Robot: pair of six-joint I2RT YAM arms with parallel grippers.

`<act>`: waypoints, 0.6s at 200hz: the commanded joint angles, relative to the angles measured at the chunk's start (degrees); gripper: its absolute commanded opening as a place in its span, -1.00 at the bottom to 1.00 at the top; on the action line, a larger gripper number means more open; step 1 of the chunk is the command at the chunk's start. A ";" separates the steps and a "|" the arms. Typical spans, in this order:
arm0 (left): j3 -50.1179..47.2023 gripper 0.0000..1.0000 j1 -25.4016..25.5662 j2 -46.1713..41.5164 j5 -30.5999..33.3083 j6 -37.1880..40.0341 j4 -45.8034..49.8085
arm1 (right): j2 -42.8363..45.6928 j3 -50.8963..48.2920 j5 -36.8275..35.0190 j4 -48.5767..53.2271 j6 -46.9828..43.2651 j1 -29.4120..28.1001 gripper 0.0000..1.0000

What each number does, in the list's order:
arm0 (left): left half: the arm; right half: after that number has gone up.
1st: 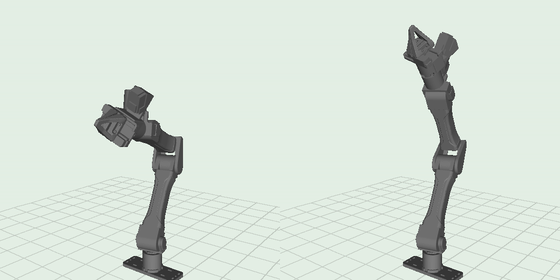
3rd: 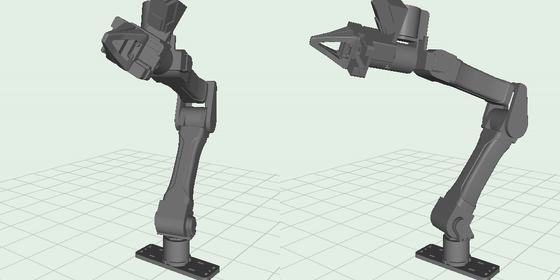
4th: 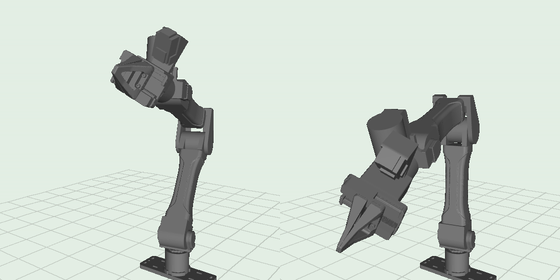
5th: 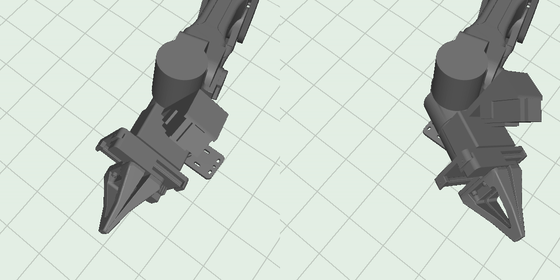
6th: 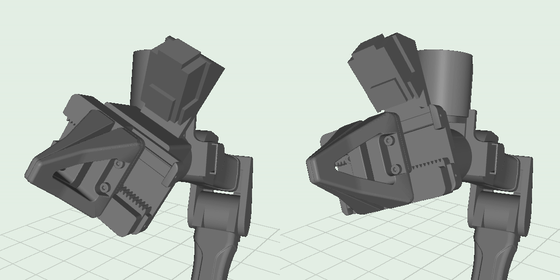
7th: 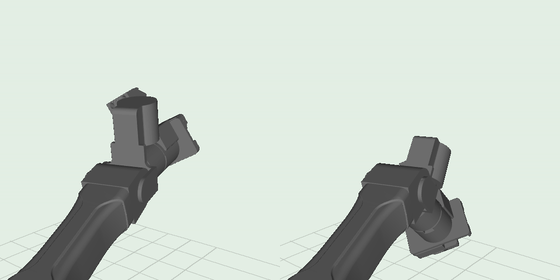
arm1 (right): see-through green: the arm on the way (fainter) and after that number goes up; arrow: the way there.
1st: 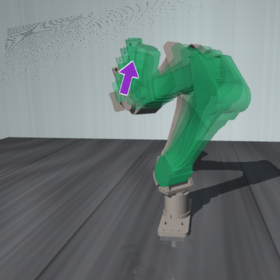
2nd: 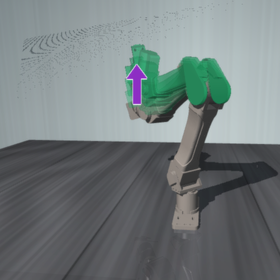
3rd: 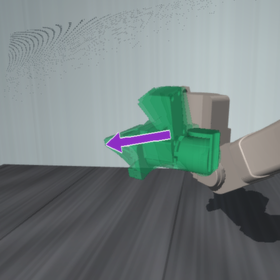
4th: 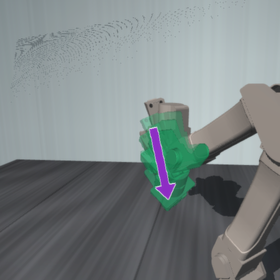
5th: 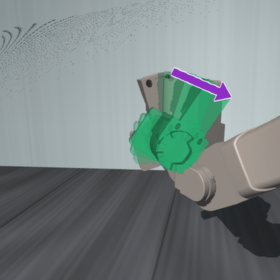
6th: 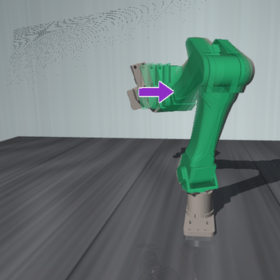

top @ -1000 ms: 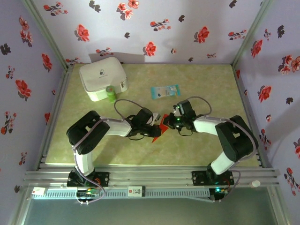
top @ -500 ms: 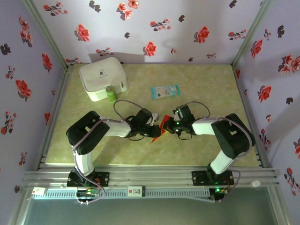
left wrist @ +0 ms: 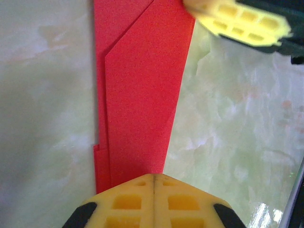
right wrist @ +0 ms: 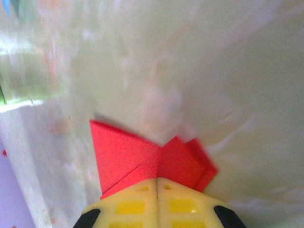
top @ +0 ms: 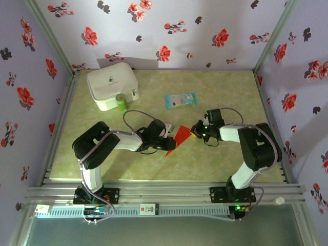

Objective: Fold a paper plane with a square sheet of paper (pick it up from the middle)
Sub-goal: Fold the wing for the fifth time at the center of the table.

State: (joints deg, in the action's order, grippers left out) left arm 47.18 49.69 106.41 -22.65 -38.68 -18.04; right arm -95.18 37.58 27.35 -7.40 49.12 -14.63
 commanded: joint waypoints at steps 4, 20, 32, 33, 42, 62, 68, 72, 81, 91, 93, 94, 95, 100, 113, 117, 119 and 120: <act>-3.28 -1.00 -0.21 1.56 0.75 -0.95 8.83 | -1.81 1.48 -7.30 3.00 0.84 4.16 -0.91; -3.58 -1.00 -0.19 1.47 0.68 -1.49 8.00 | -0.86 2.10 -6.31 2.43 0.73 5.01 -0.90; -3.76 -1.00 -0.07 1.41 0.68 -2.12 7.24 | 0.92 2.81 -4.84 2.36 0.00 4.89 -0.88; -3.71 -1.00 -0.10 1.42 0.68 -2.20 7.15 | 1.12 2.92 -4.72 2.33 -0.04 4.84 -0.88; -4.00 -1.00 -0.10 1.43 0.69 -3.04 6.30 | 3.21 3.32 -3.66 2.66 -0.78 4.58 -0.86; -4.42 -1.00 0.05 1.21 0.77 -5.46 3.69 | 8.52 3.54 -3.72 5.64 -2.78 3.29 -0.84; -4.46 -1.00 0.13 1.22 0.81 -6.27 2.90 | 9.94 3.19 -4.25 6.88 -3.18 2.69 -0.82; -4.55 -1.00 0.22 1.25 0.77 -6.84 2.37 | 11.14 2.78 -4.69 7.16 -3.38 2.28 -0.82; -4.67 -1.00 0.39 1.15 0.92 -8.09 1.05 | 12.91 1.78 -5.17 7.05 -3.68 0.69 -0.82; -4.74 -1.00 0.66 1.08 1.29 -9.69 -0.20 | 13.86 0.89 -4.58 6.57 -3.27 -1.18 -0.82; -4.77 -1.00 0.73 1.08 1.36 -9.96 -0.47 | 13.85 0.71 -4.26 6.31 -3.21 -1.56 -0.82; -4.79 -1.00 0.79 1.08 1.42 -10.07 -0.62 | 13.82 0.59 -4.07 6.28 -3.18 -1.77 -0.82; -4.76 -1.00 0.82 1.08 1.44 -10.18 -0.74 | 13.80 0.53 -3.89 6.18 -3.17 -1.96 -0.82; -4.73 -1.00 1.05 1.06 1.47 -10.80 -1.35 | 13.59 0.28 -2.88 5.81 -2.97 -2.82 -0.82; -4.55 -1.00 1.53 0.99 1.99 -12.27 -2.20 | 12.15 -0.24 -0.15 4.72 -2.18 -4.97 -0.83; -4.47 -1.00 1.67 0.99 2.17 -12.57 -2.48 | 11.61 -0.35 0.61 4.06 -1.89 -5.66 -0.83; -4.46 -1.00 1.71 0.97 2.24 -12.74 -2.62 | 11.35 -0.48 1.02 3.66 -1.74 -6.02 -0.83; -4.42 -1.00 1.76 0.94 2.30 -12.83 -2.66 | 11.21 -0.53 1.16 3.47 -1.70 -6.20 -0.83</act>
State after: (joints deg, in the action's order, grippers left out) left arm 44.62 49.87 106.26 -21.93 -47.16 -23.81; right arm -81.47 39.24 24.75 -3.16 47.53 -17.50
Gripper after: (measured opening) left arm 0.047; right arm 0.089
